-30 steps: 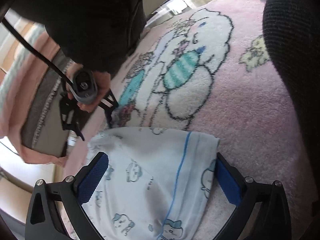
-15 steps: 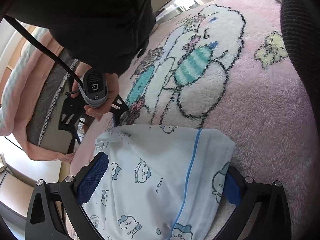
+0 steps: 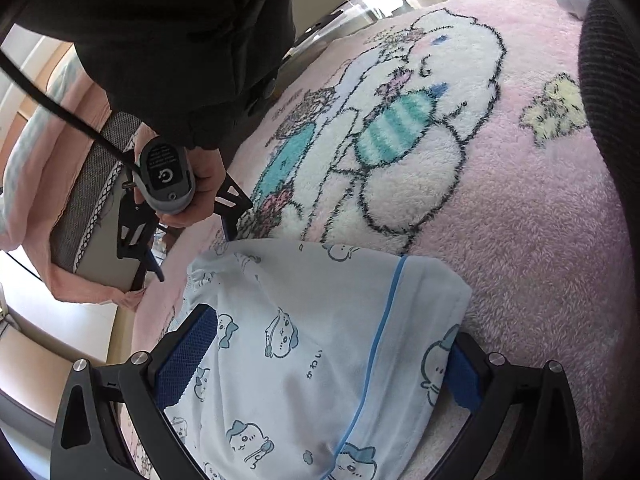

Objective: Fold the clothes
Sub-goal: 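Grasp the blue-piped pants edge with the left gripper while the right gripper grasps the waistband, then lift the pants with both grippers and fold them over onto themselves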

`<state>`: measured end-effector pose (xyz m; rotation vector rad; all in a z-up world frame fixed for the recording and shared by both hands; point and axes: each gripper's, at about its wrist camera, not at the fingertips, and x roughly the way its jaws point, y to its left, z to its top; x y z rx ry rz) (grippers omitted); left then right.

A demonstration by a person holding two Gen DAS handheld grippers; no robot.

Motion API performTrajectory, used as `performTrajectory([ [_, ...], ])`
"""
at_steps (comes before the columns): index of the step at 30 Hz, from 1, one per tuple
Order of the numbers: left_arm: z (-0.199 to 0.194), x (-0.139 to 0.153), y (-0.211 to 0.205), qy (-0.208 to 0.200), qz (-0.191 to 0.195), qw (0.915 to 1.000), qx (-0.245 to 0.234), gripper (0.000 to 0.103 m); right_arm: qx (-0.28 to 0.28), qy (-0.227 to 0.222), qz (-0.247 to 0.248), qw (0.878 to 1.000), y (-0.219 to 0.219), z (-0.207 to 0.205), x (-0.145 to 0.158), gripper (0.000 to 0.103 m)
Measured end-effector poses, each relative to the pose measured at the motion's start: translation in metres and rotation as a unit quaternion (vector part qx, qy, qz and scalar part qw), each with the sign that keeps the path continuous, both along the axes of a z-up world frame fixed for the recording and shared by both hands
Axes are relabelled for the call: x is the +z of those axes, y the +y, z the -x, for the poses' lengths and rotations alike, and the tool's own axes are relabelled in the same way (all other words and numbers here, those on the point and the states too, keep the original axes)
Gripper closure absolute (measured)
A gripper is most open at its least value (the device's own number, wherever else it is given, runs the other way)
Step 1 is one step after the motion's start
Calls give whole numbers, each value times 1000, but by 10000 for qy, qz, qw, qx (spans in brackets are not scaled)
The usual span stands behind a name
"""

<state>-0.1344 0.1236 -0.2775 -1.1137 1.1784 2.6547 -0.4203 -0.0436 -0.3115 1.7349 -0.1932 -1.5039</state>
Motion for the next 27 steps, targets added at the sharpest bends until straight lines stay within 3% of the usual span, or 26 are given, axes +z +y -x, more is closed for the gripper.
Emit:
performTrajectory([
  [1,-1,0,0,-48,-57,10000,-31,16,15,63,-108,9999,0,0,1,14],
  [2,-4,0,2,-119,-129,9998,-96,35,54,165,-262,9995,1,0,3,28],
  [3,-6,-1,4,-199,-206,9994,-174,45,93,324,-490,9982,2,0,5,39],
  [5,-13,-5,12,-295,-175,9988,-338,77,127,583,-892,9942,7,0,3,102],
  [7,-17,-8,16,-289,-229,9986,-390,86,-79,371,-751,9965,17,3,-4,102],
  [12,-14,-3,8,-363,-609,9973,-189,91,-637,-215,-266,9974,36,12,-16,102],
  [21,-13,16,-7,-212,-1228,9922,65,93,-579,-207,-245,9978,33,4,-11,102],
  [27,-20,40,-21,176,-1585,9862,441,93,-514,26,-246,9984,25,-7,10,102],
])
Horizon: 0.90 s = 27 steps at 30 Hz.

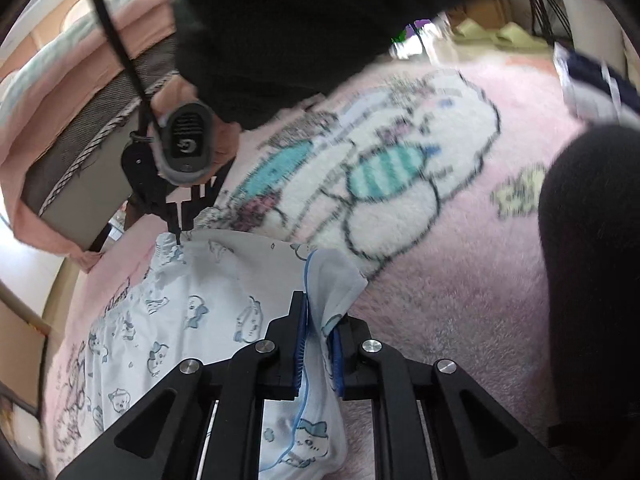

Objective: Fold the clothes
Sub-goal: 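Lift the pants with both grippers and fold them over onto themselves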

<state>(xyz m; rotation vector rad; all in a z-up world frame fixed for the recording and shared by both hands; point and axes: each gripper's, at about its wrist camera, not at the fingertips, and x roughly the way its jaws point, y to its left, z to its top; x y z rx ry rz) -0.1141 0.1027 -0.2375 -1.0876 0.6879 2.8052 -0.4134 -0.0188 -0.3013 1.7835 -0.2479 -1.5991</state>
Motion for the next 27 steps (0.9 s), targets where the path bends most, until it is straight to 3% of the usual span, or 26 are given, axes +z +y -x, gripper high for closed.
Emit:
performTrajectory([
  [9,-16,28,-34,83,-510,9975,477,93,212,417,-16,9989,-32,-26,54,102],
  [16,-43,38,-75,-87,-931,9902,1032,93,381,588,-4,9975,-67,-55,82,102],
  [20,-65,40,-108,-223,-1181,9830,1385,93,507,618,-46,9968,-93,-72,89,102],
  [27,-87,52,-163,-257,-1900,9606,2012,93,786,710,-172,9942,-145,-99,100,102],
])
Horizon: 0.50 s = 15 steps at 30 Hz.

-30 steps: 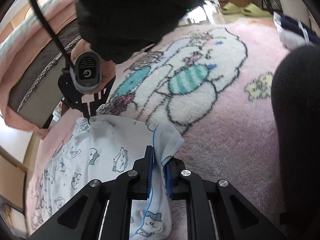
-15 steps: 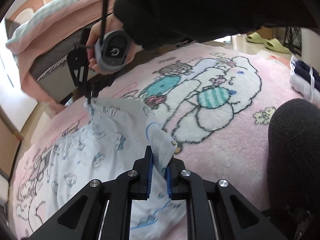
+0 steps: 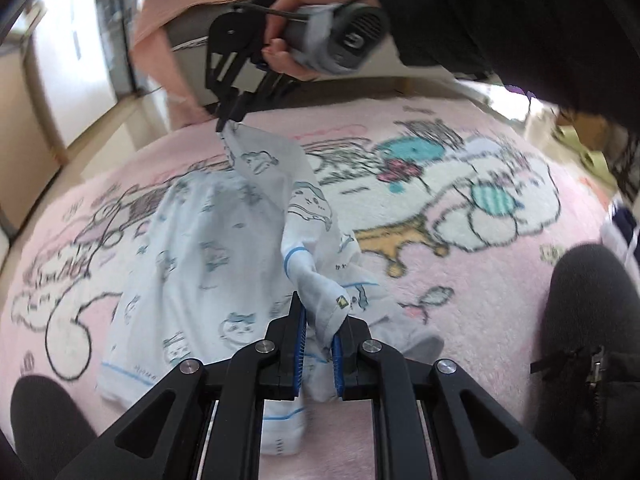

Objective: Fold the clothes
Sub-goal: 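Lift the pants with both grippers and fold them over onto themselves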

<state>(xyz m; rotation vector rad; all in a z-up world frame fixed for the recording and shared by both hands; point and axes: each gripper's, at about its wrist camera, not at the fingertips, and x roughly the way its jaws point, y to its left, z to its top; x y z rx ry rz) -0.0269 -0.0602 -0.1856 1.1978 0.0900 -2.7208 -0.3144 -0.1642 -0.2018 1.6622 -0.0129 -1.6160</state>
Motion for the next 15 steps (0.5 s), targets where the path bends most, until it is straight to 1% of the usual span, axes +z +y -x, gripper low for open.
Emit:
performTrajectory([
  [2,-5,4,-13,28,-245,9996,126,93,102,39,-110,9999,-15,-8,2,102],
  [7,-11,5,-35,39,-524,9979,388,93,258,87,-287,9992,-45,-22,3,102],
  [15,-23,5,-74,32,-1206,9893,824,93,304,129,-473,9983,-76,-33,2,102],
])
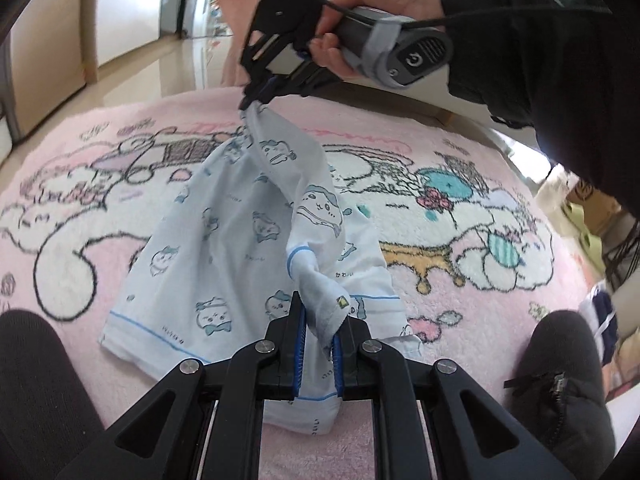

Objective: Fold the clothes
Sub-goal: 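Lift the pants with both grippers and fold them over onto themselves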

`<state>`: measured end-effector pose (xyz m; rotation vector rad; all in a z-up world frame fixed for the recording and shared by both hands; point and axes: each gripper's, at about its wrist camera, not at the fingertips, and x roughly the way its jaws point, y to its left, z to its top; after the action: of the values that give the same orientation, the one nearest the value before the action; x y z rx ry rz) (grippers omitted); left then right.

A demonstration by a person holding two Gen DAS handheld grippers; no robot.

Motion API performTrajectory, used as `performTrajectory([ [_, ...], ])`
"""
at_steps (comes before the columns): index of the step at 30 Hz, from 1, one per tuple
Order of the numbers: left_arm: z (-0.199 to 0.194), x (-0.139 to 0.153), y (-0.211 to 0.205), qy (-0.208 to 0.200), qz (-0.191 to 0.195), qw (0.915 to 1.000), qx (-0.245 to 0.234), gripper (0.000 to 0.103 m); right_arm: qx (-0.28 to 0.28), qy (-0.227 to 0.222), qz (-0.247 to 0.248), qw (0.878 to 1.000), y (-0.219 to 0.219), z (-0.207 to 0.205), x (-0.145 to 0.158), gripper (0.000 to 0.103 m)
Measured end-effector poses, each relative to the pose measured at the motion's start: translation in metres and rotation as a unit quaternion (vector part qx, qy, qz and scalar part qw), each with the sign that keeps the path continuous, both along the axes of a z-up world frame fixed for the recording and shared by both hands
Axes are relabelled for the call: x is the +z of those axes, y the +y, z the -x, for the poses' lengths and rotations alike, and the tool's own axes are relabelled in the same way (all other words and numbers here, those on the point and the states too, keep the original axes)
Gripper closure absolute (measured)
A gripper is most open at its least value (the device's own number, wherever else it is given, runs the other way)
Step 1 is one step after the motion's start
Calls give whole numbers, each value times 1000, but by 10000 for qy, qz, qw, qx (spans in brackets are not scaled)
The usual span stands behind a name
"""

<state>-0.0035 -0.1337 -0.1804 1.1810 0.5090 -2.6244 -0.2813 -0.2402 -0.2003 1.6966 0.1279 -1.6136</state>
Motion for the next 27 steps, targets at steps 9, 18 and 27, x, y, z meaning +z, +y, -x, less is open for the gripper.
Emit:
performTrajectory([
  [9,-23,-4,-62,-109,-712,9941,807,93,-63,22,-38,10000,-27,3,7,102],
  [18,-33,-23,-109,-418,-1307,9827,1241,93,-38,74,-205,9998,-59,0,-7,102],
  [27,-45,-53,-144,-1002,-1708,9632,1818,93,-158,28,-473,9988,-81,-1,-41,102],
])
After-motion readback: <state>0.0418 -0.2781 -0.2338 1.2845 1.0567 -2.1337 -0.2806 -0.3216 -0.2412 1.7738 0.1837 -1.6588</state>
